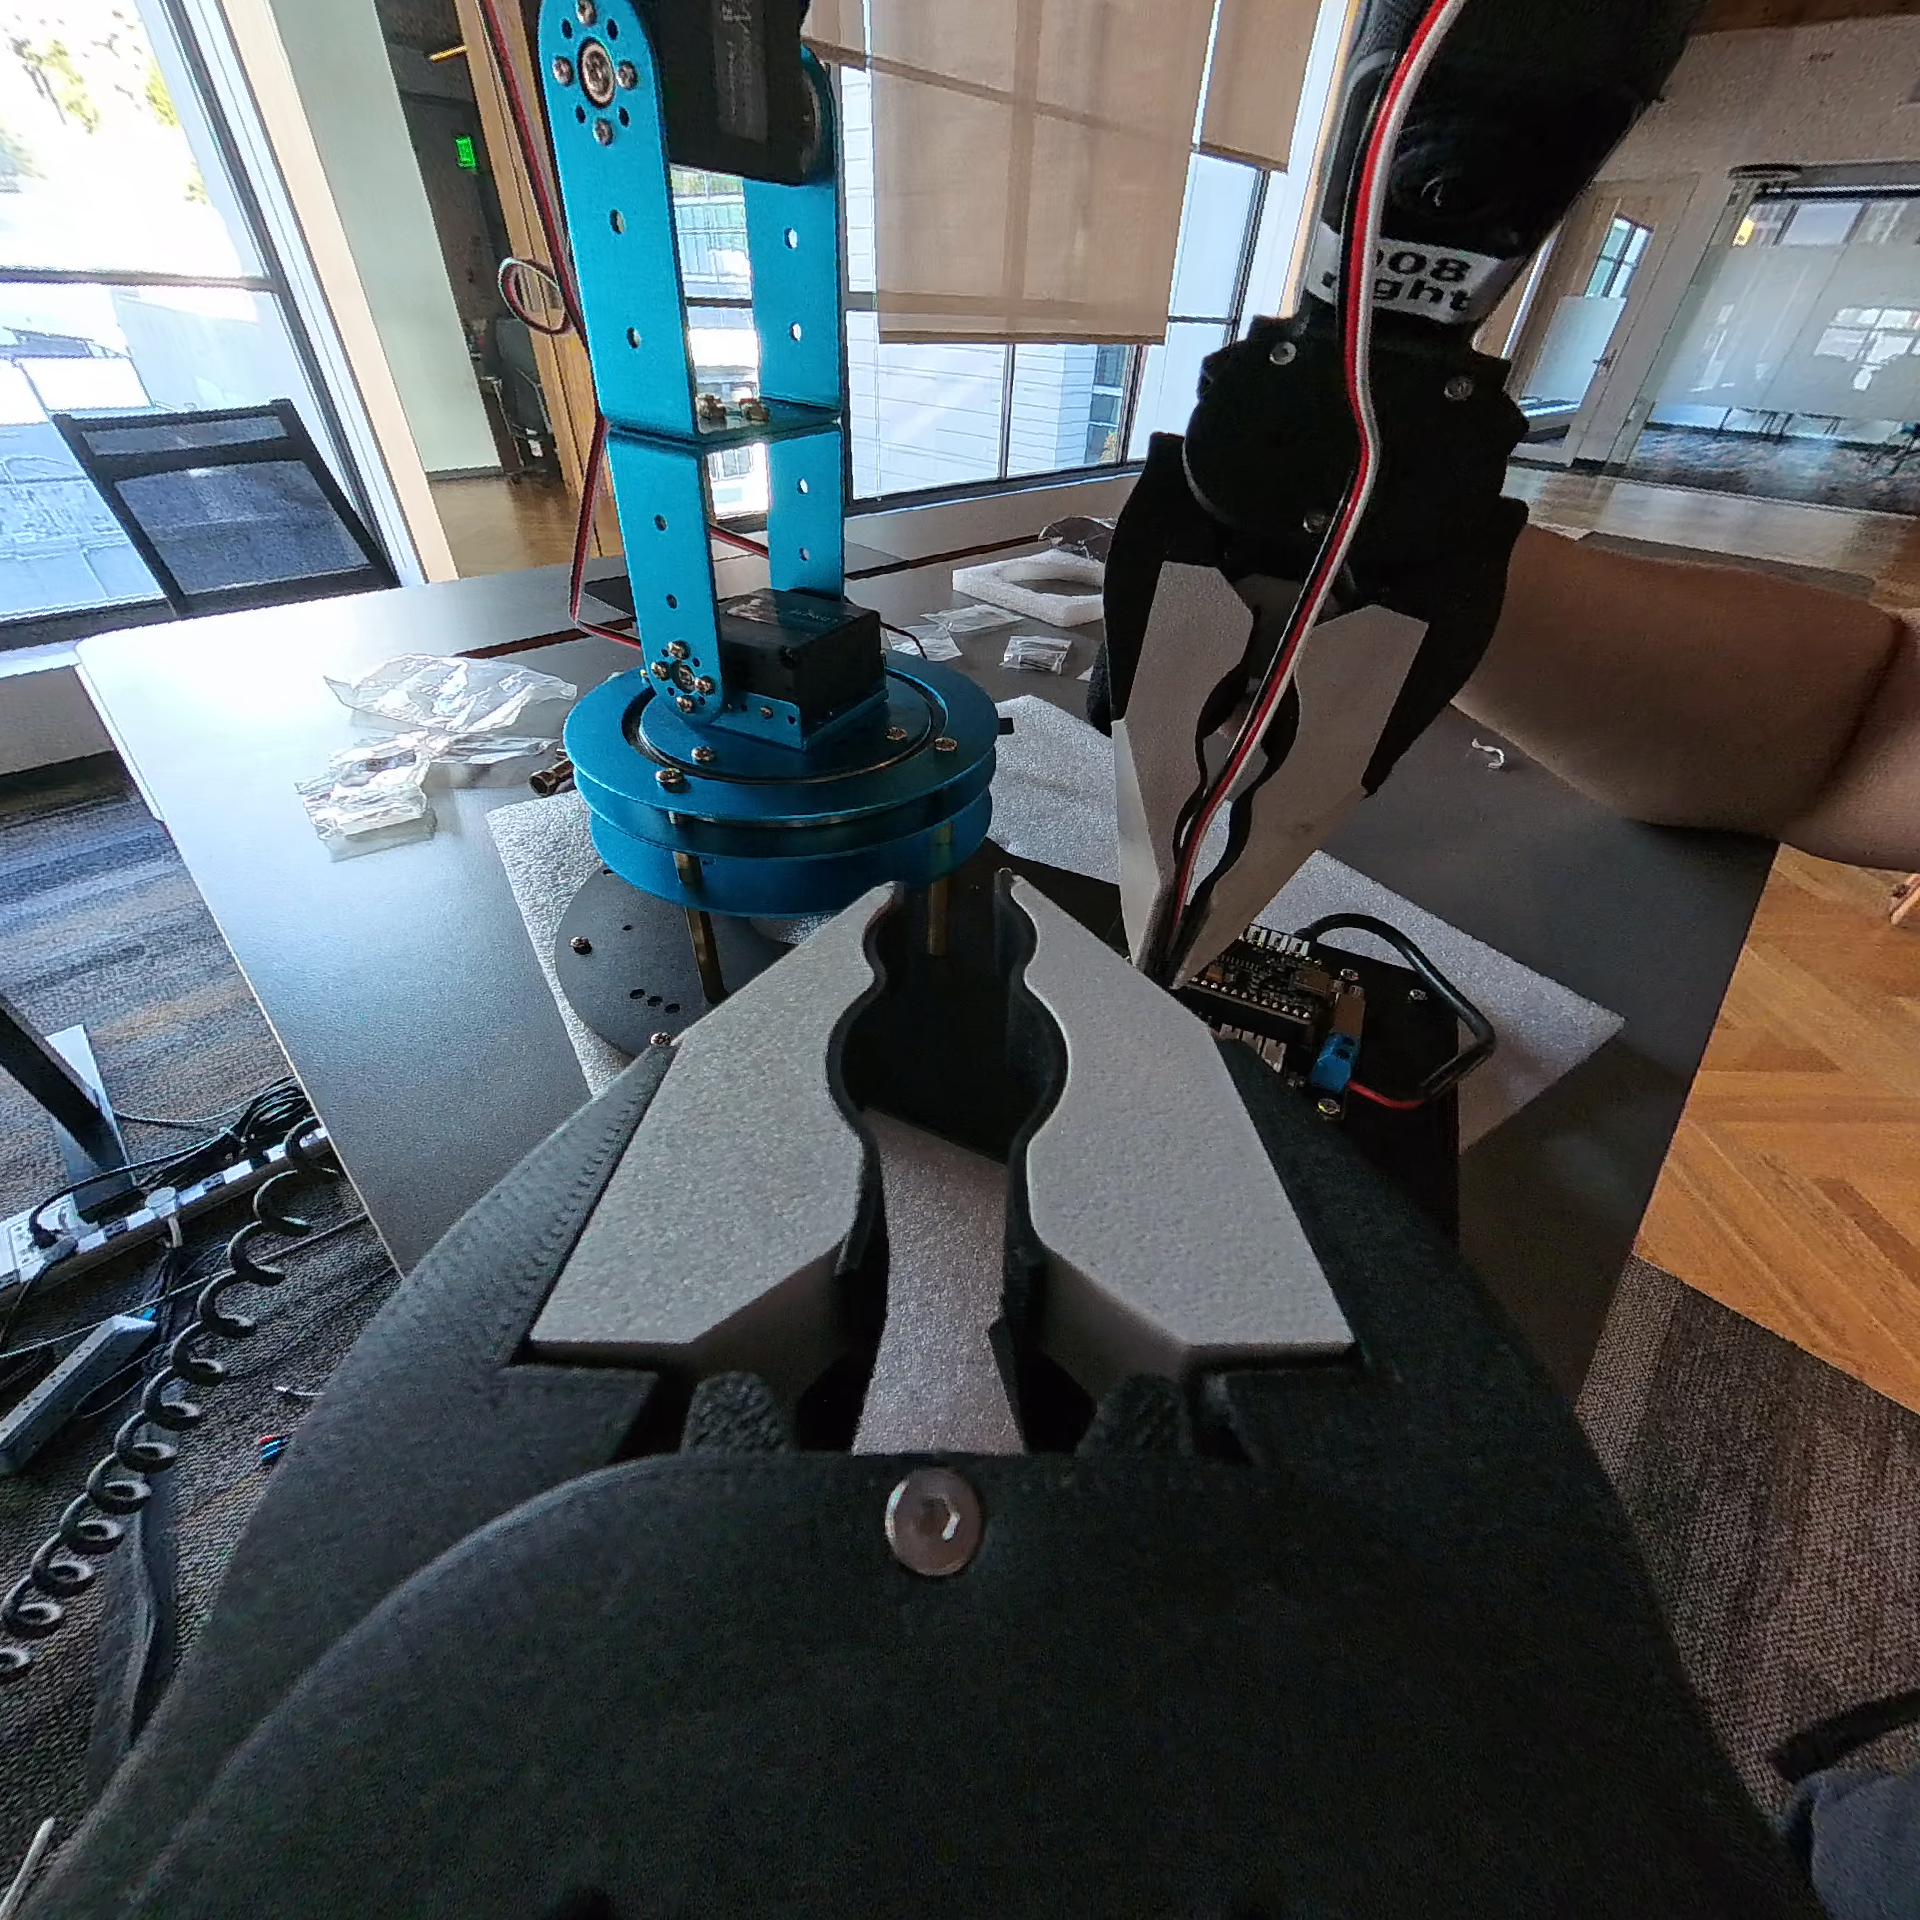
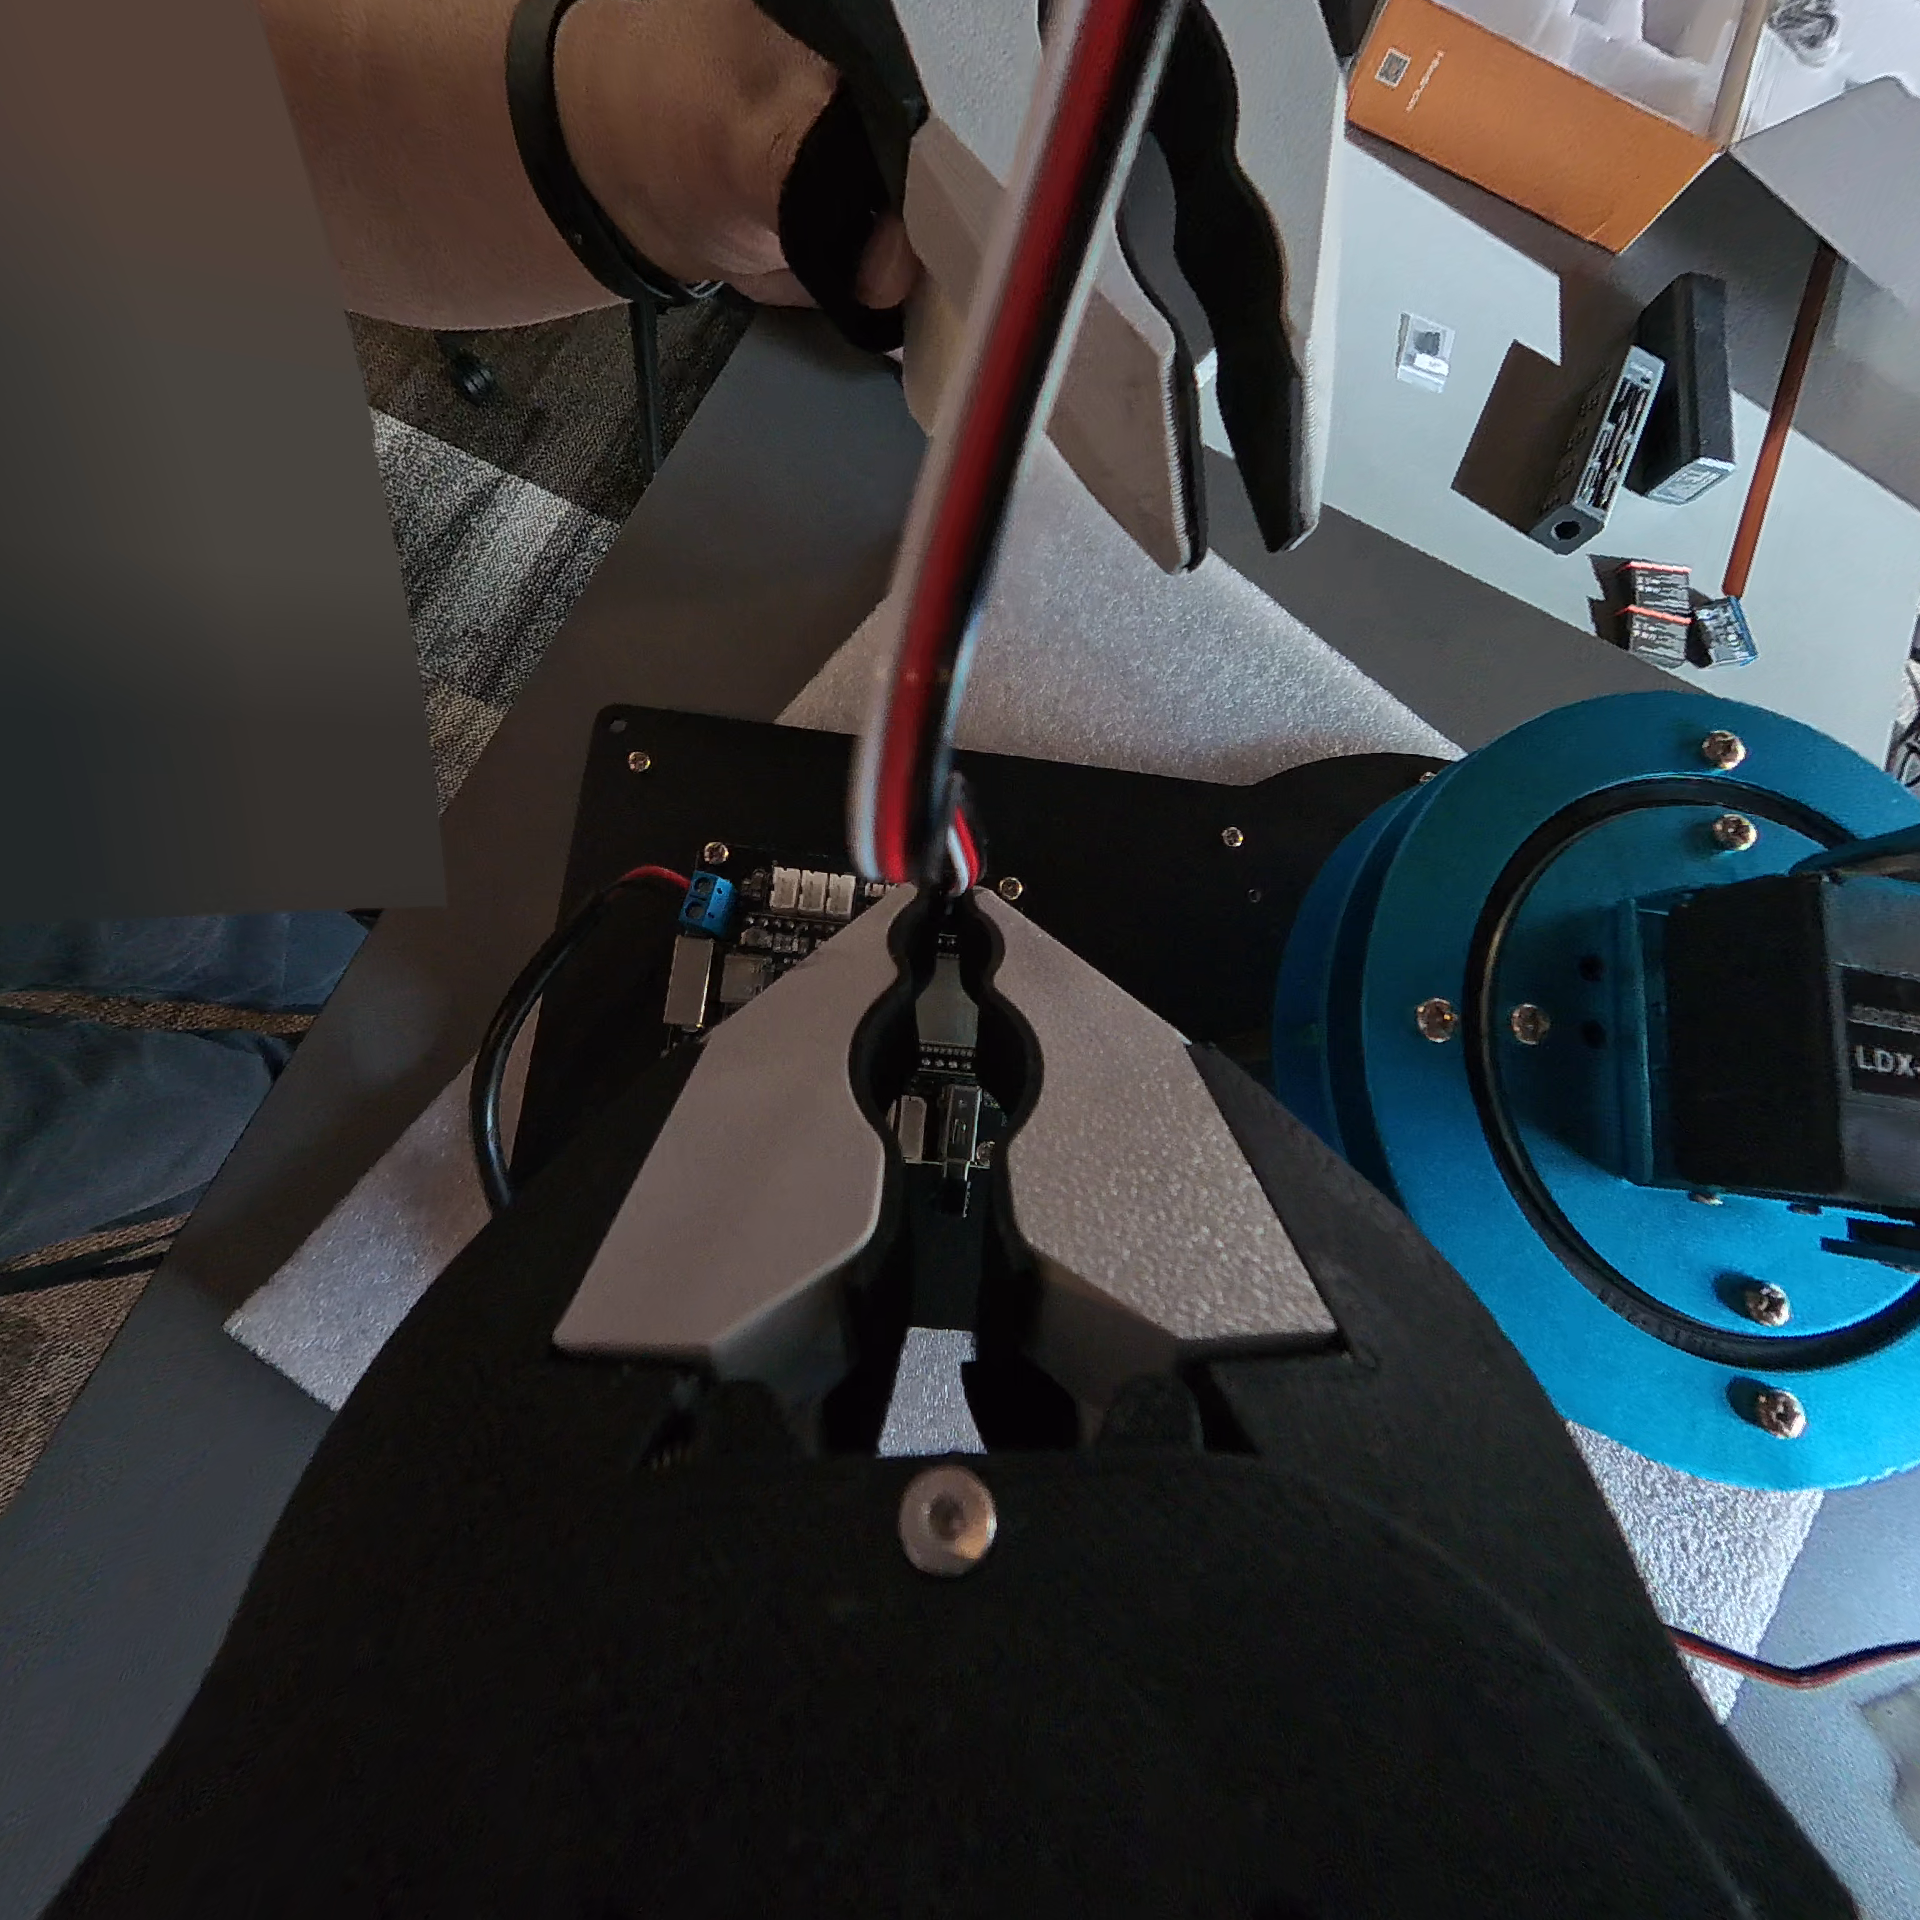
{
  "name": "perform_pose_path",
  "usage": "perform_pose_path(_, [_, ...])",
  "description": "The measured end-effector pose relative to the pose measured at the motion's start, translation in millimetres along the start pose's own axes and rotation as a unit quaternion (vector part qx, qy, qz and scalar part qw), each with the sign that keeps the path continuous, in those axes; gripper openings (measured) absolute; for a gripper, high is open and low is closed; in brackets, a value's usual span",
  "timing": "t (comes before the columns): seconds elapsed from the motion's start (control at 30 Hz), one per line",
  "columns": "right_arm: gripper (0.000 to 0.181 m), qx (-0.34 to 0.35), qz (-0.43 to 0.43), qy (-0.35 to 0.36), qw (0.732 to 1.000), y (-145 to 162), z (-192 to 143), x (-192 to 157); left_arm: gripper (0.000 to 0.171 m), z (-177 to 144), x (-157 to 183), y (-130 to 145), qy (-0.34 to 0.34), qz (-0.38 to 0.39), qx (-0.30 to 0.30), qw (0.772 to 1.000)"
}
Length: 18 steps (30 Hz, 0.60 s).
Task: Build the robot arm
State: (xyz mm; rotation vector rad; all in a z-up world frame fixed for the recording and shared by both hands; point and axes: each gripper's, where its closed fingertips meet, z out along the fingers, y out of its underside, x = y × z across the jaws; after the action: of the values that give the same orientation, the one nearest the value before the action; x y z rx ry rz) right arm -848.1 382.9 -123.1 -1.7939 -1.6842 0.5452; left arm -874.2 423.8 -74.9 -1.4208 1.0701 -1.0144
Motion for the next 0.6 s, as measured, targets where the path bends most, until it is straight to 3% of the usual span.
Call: perform_pose_path(0.6, [0.003, -0.046, -0.005, 0.002, 0.999, 0.8, 0.0, 0.2, 0.013, 4.7, 4.6, 5.9, -0.008, 0.035, -0.023, 0.999])
